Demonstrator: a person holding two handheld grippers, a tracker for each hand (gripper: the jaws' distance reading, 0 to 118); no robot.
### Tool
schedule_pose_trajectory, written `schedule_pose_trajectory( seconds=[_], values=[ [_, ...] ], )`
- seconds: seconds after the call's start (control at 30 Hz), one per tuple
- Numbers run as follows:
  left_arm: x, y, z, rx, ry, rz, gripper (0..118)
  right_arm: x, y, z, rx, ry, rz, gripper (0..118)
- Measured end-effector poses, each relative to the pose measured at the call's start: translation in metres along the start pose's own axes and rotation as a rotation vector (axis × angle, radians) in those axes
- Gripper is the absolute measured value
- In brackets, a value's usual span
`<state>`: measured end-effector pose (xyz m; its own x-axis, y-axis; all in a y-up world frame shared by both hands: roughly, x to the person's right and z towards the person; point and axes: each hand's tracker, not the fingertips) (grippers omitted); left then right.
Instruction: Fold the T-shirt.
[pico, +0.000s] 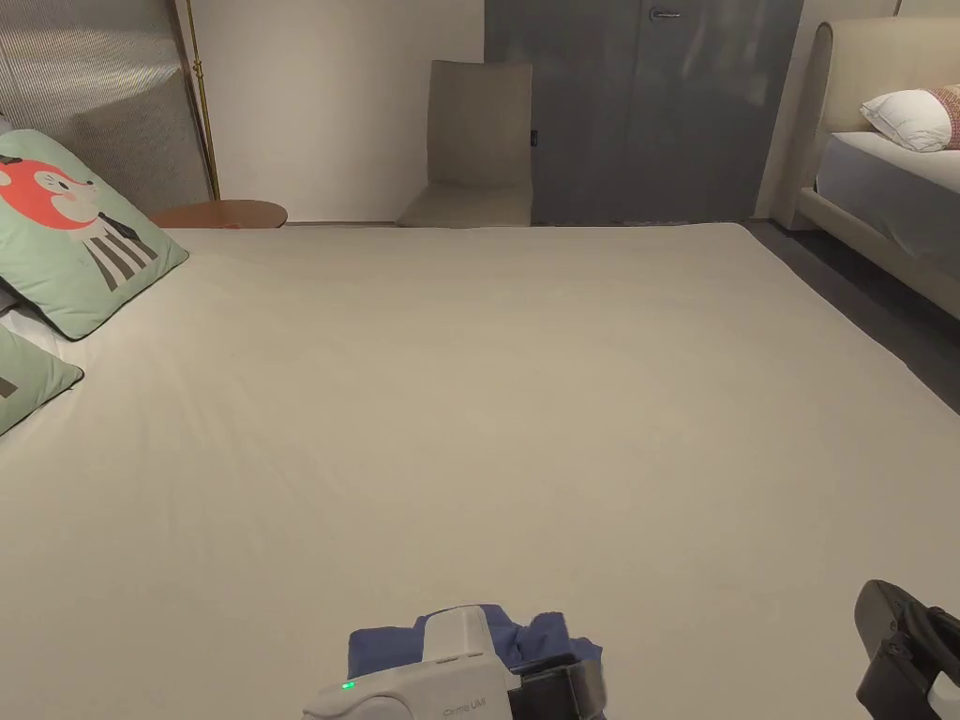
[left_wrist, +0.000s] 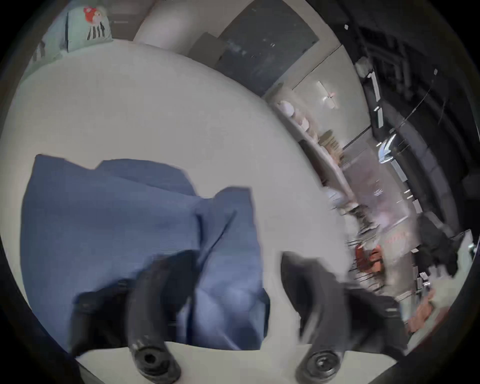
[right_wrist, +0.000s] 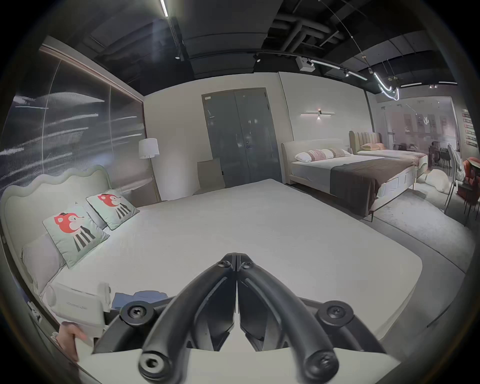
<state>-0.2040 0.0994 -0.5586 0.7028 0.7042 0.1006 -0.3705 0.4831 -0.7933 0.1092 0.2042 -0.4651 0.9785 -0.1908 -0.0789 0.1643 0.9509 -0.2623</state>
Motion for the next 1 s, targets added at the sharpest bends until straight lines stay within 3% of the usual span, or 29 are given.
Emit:
schedule_pose_trajectory(
  seconds=[0.03,0.07,0.13,0.2,0.23,0.27,0.3,0.33,0.4,0.7,1.0],
  values=[
    [0.001,0.003,0.005,0.000,-0.043,0.018,100,0.000,0.000,0.000,-0.001,-0.001,-0.002,0],
    [0.000,0.006,0.011,0.023,-0.067,0.020,111,0.001,-0.001,-0.001,-0.003,0.000,-0.003,0],
    [0.003,0.009,0.029,0.123,-0.066,-0.026,110,-0.002,-0.001,0.000,-0.005,0.001,-0.007,0],
    [0.010,0.008,0.043,0.201,0.037,-0.084,107,-0.002,-0.002,-0.001,-0.008,0.005,-0.010,0],
    [0.011,0.006,0.046,0.238,0.103,-0.114,95,-0.007,-0.001,-0.001,-0.009,0.010,-0.013,0],
    [0.011,0.003,0.047,0.270,0.191,-0.162,70,-0.007,-0.002,-0.001,-0.009,0.013,-0.015,0],
    [0.013,-0.001,0.043,0.287,0.270,-0.209,25,-0.008,-0.002,-0.001,-0.010,0.015,-0.016,0],
    [0.009,-0.006,0.035,0.283,0.385,-0.267,1,-0.008,-0.002,-0.001,-0.010,0.017,-0.016,0],
    [0.010,-0.021,0.024,0.277,0.516,-0.363,1,-0.004,-0.003,-0.002,-0.010,0.022,-0.017,0],
    [0.043,-0.076,-0.040,0.188,0.436,-0.529,1,0.008,-0.004,0.001,-0.007,0.003,-0.020,0],
    [0.065,-0.079,-0.069,0.128,0.353,-0.531,1,0.021,-0.005,0.000,-0.004,-0.024,-0.031,0]
  ],
)
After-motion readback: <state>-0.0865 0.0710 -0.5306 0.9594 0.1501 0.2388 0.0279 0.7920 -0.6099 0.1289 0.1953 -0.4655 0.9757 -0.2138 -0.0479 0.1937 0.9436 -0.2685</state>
